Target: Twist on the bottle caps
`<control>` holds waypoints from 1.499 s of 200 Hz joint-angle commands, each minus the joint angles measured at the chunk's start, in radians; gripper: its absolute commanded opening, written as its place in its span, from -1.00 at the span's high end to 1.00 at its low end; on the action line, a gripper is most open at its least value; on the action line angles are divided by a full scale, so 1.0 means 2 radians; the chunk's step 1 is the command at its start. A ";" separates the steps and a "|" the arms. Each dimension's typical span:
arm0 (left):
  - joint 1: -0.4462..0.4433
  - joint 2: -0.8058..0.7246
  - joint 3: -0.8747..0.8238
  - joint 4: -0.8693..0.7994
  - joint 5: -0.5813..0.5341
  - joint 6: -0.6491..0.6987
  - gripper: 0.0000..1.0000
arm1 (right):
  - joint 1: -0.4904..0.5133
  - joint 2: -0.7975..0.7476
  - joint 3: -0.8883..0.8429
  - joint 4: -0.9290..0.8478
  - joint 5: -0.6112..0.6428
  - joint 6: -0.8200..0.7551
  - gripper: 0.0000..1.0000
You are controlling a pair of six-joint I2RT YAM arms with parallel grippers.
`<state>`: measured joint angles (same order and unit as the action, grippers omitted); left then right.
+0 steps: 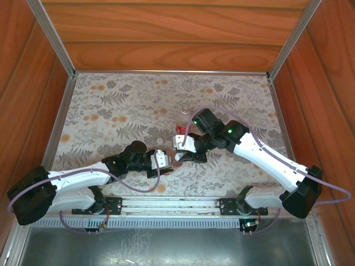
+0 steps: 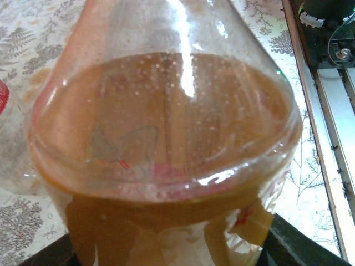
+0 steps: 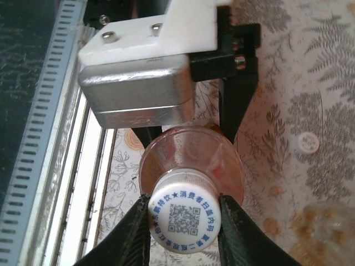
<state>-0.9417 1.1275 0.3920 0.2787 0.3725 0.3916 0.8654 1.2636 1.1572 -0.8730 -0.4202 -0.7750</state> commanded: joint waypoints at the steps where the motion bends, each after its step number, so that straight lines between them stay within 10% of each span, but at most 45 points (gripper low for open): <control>1: 0.002 0.002 0.003 0.003 -0.002 0.010 -0.11 | 0.009 0.002 0.005 0.002 -0.025 0.007 0.54; 55: 0.001 -0.019 0.014 0.003 -0.126 0.000 -0.05 | 0.010 -0.031 -0.047 0.076 -0.035 0.171 0.99; 139: -0.026 0.013 0.040 0.003 -0.226 0.045 -0.04 | 0.010 -0.079 -0.105 0.141 0.064 0.689 0.99; 169: -0.031 0.044 0.056 0.004 -0.228 0.053 -0.04 | 0.010 -0.078 -0.098 0.117 0.078 0.764 0.93; 224: -0.028 0.043 0.040 0.003 -0.164 0.045 -0.04 | 0.010 -0.111 -0.091 0.128 0.095 0.493 -0.33; 300: -0.018 0.028 0.026 0.000 0.000 0.016 -0.05 | 0.009 -0.151 -0.101 0.091 0.035 0.162 -0.36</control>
<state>-0.9939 1.2034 0.4480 0.2691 0.2031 0.4515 0.8776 0.9314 0.9394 -0.6147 -0.2485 -0.1940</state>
